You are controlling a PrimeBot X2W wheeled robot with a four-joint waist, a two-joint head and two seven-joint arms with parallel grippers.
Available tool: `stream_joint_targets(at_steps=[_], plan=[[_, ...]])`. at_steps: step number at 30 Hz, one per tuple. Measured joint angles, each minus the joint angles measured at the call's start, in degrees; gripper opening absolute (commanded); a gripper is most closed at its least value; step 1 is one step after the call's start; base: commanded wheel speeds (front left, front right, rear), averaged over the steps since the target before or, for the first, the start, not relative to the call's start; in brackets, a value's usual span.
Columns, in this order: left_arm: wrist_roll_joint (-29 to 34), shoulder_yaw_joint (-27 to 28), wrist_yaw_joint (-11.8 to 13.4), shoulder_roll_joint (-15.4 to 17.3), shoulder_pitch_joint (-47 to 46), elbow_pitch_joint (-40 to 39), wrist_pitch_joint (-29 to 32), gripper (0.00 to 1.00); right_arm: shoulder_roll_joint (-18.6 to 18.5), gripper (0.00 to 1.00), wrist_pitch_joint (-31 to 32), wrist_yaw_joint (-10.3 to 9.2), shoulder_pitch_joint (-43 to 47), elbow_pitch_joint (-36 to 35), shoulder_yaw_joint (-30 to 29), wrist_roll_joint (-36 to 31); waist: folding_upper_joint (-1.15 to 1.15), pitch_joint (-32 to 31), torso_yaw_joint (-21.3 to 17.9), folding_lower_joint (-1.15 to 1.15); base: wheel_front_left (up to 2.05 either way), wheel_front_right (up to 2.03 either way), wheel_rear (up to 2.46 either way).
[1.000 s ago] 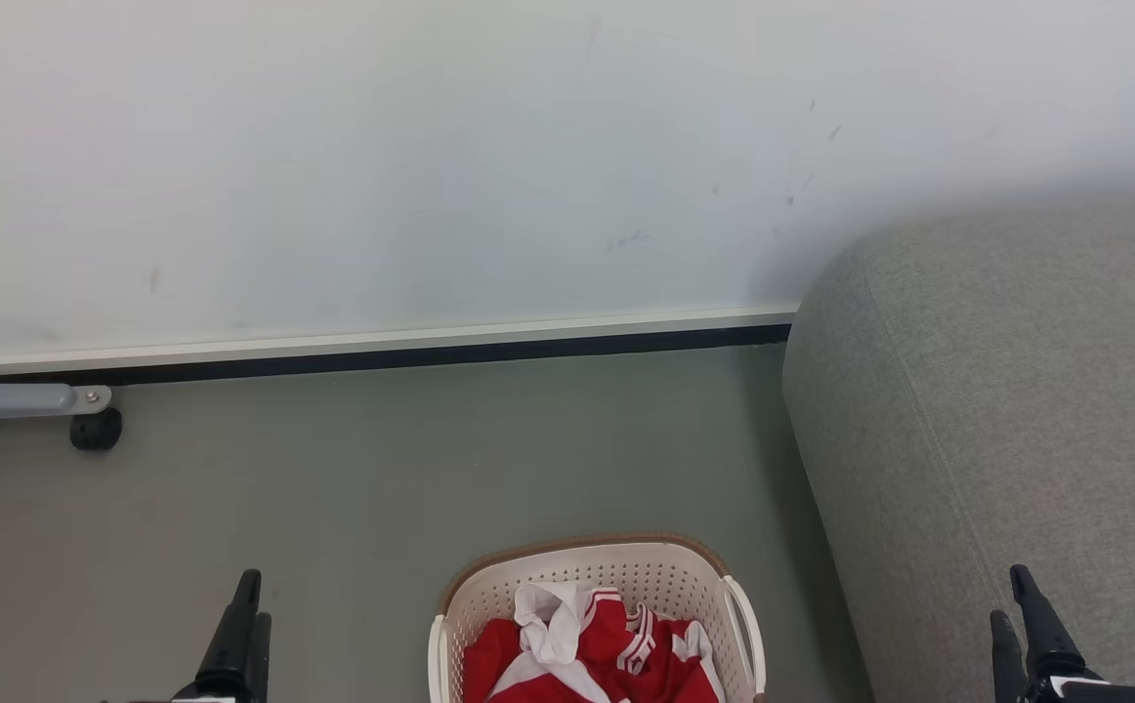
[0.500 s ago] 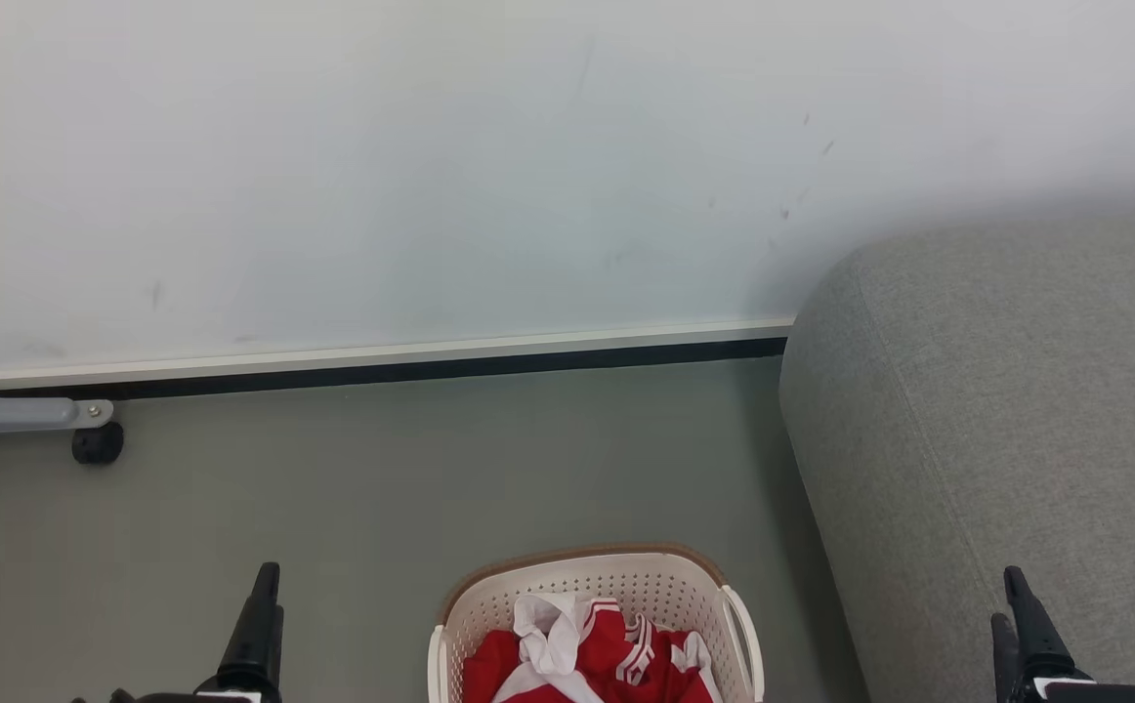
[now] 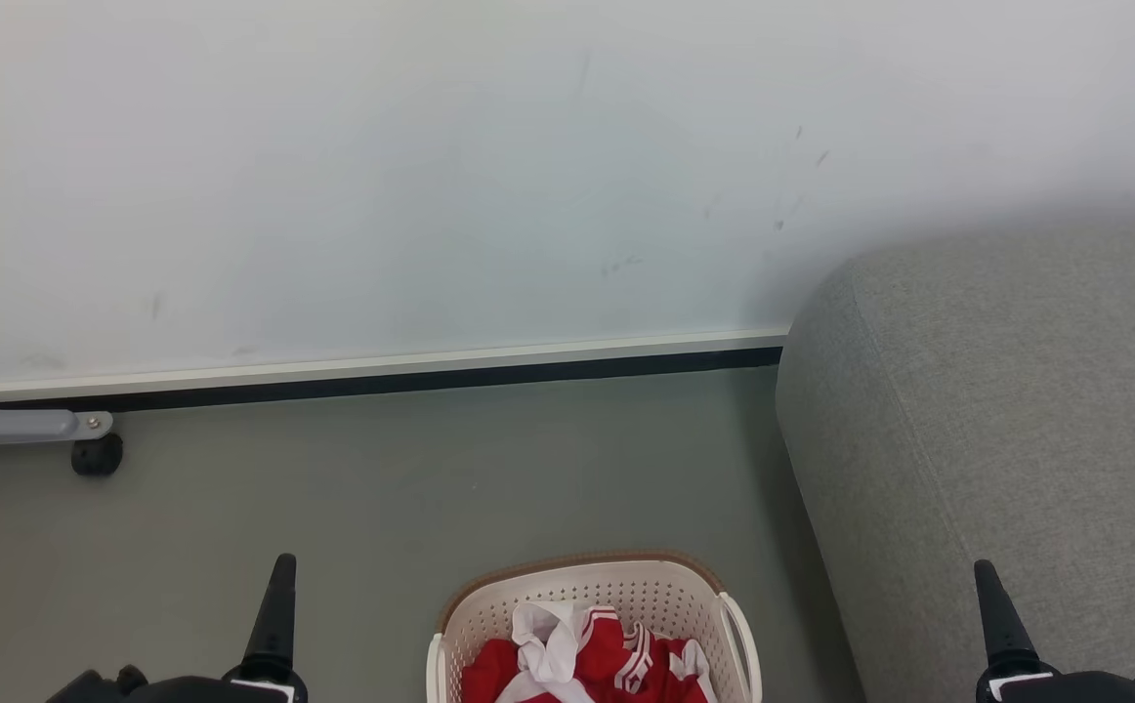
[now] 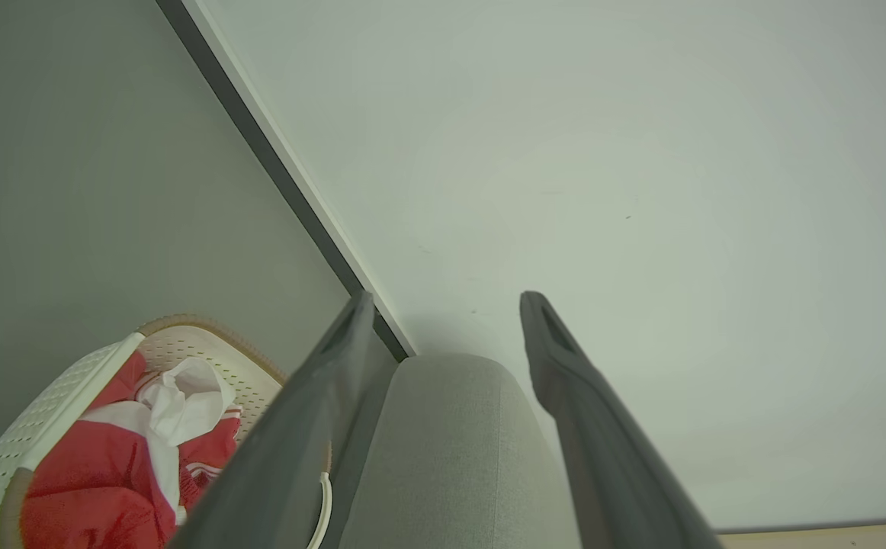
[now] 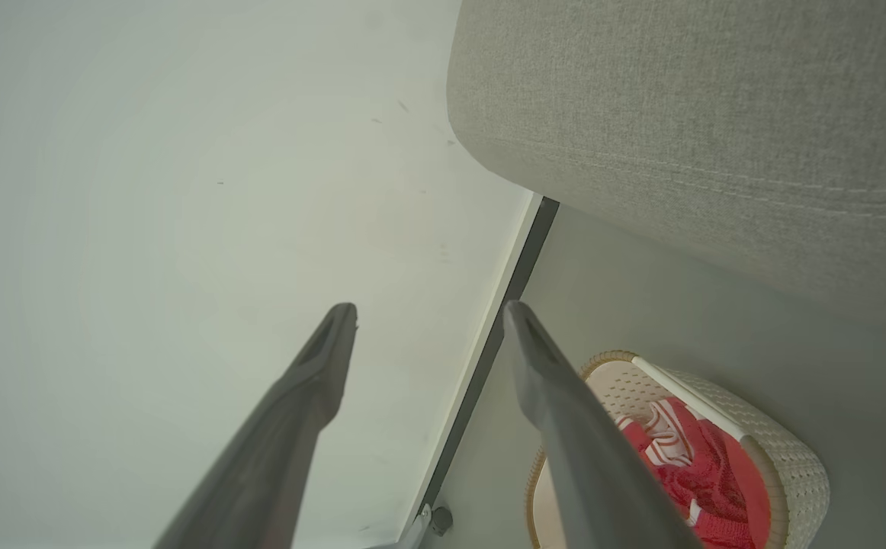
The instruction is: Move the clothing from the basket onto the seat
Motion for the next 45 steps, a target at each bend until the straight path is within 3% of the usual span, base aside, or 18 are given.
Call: stream_joint_targets(at_steps=[23,45], plan=[[24.68,-5.9,3.92,3.68,0.05,-1.94,-4.23,1.0,-2.9,1.0,-4.53,-3.05,0.51,-1.75,7.4,-21.34,0.0,-1.2,-0.49,0.0,0.0,0.0,0.0],[41.63,-7.55,6.47,4.52,2.1,-2.43,-8.16,1.0,-4.69,1.0,-8.16,-5.54,1.68,-2.09,11.84,-36.93,0.0,-2.53,-0.9,0.0,0.0,0.0,0.0]])
